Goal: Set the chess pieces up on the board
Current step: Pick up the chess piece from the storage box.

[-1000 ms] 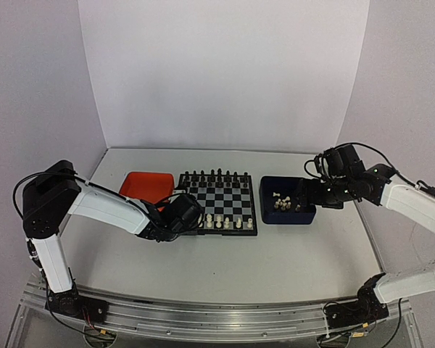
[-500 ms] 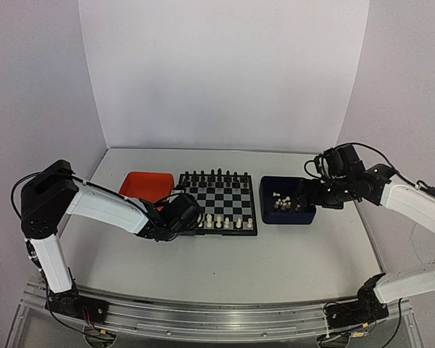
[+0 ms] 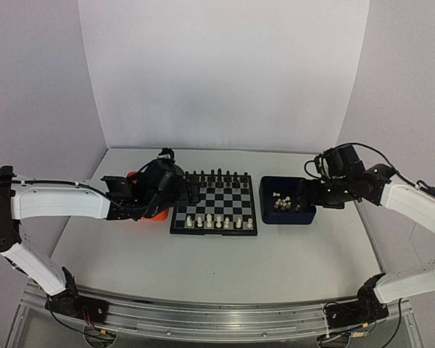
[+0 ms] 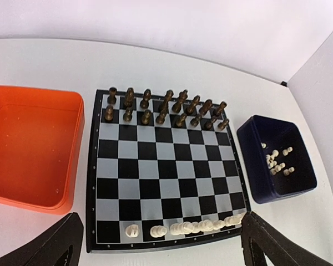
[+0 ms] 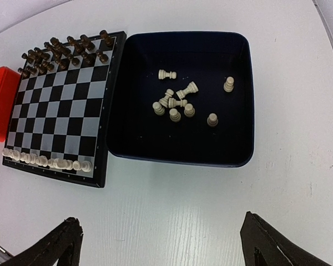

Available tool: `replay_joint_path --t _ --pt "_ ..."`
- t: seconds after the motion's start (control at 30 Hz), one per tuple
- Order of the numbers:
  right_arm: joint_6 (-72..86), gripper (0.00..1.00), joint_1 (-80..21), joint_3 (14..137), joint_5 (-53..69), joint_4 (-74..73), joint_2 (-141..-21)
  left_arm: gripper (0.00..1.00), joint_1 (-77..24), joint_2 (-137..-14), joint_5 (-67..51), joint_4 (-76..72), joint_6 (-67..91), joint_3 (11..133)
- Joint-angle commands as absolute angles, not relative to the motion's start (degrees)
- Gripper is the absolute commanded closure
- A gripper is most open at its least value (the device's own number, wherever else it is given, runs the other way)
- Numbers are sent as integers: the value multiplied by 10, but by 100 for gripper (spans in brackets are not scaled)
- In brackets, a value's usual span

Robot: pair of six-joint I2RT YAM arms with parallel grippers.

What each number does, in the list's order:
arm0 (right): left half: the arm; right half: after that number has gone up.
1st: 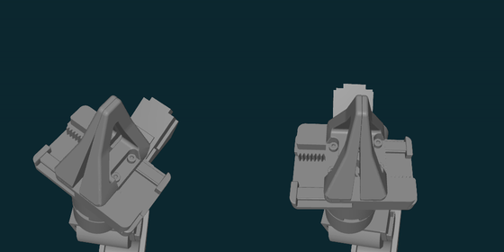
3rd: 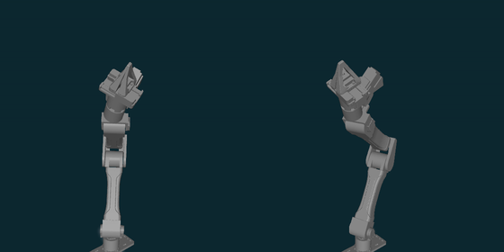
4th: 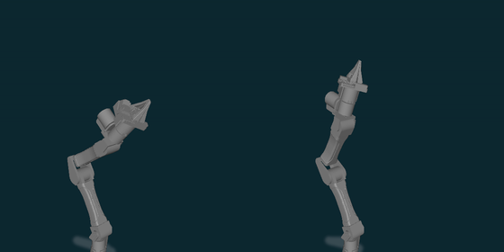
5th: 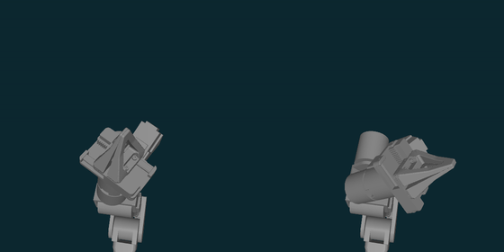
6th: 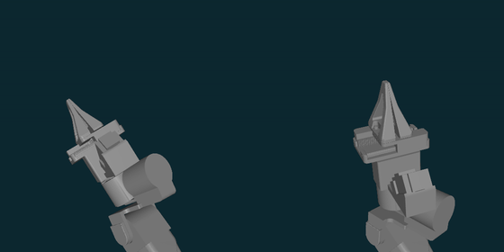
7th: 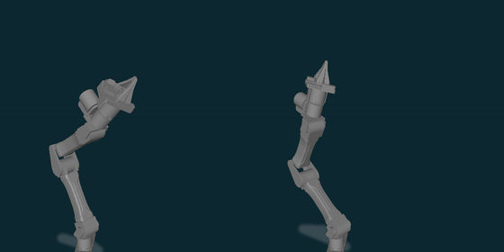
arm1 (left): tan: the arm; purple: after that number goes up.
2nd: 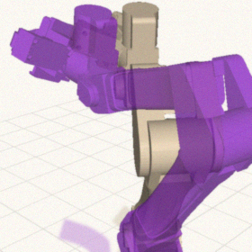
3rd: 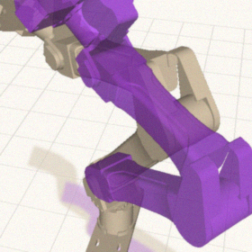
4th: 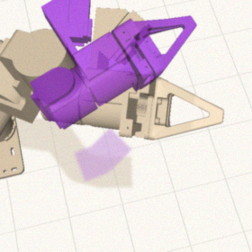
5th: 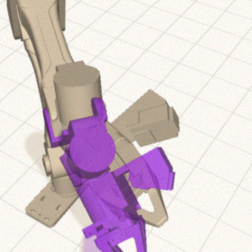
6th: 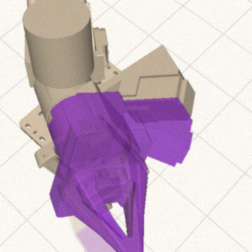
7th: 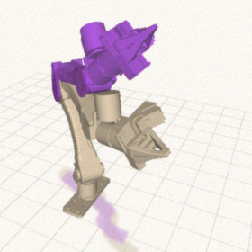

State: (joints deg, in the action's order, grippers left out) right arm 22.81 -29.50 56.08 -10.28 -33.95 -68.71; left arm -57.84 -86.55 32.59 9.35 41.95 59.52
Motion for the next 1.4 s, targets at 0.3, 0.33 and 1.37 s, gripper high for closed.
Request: replay_joint_path --t 0.3,0.33,1.37 --pt "175 2 -259 671 -100 -343 -802 0 -519 -856 303 77 262 739" --pt "174 2 -248 686 -85 -343 -822 0 -497 -861 282 69 260 742" --pt "-80 6 -150 1046 27 -520 -1211 0 -269 -1154 113 22 170 1043"
